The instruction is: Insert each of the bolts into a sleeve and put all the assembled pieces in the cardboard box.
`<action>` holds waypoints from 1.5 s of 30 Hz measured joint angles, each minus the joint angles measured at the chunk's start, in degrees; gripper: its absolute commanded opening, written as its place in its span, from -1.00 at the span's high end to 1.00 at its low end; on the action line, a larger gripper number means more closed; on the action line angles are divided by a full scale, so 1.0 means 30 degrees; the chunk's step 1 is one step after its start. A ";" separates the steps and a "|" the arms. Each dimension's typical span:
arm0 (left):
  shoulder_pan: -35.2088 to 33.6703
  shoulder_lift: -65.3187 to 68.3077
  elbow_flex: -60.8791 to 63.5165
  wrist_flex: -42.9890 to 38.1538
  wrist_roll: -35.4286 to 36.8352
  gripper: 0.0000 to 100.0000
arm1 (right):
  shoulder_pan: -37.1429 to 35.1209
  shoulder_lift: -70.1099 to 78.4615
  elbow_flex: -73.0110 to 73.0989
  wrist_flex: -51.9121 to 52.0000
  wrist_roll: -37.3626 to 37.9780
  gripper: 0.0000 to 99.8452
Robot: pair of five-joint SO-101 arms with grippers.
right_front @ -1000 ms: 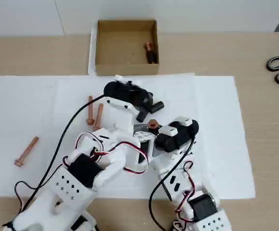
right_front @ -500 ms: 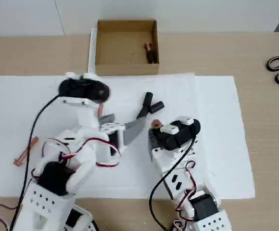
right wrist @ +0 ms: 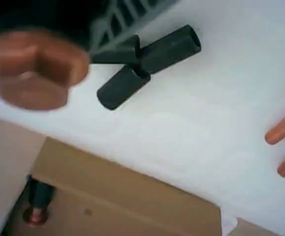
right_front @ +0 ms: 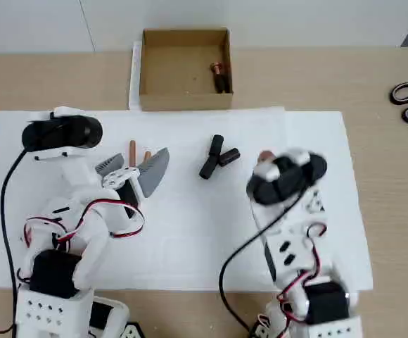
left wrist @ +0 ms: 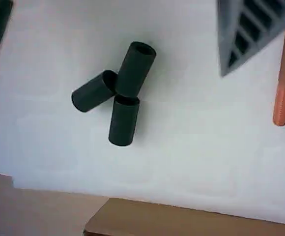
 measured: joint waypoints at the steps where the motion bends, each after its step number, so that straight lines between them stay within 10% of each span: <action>1: 0.0000 -0.0029 0.0000 0.0000 0.0000 0.44 | 0.0000 0.1553 -0.1143 -0.0469 0.0000 0.99; 24: 0.0000 -0.0029 0.0791 0.0000 0.0000 0.44 | -0.0117 4.0000 -3.1648 -1.0491 -0.0147 0.99; 45: 0.0000 -0.0029 0.2286 -0.0557 0.0000 0.44 | -0.1524 5.2190 -4.3282 -1.0491 -0.1407 0.83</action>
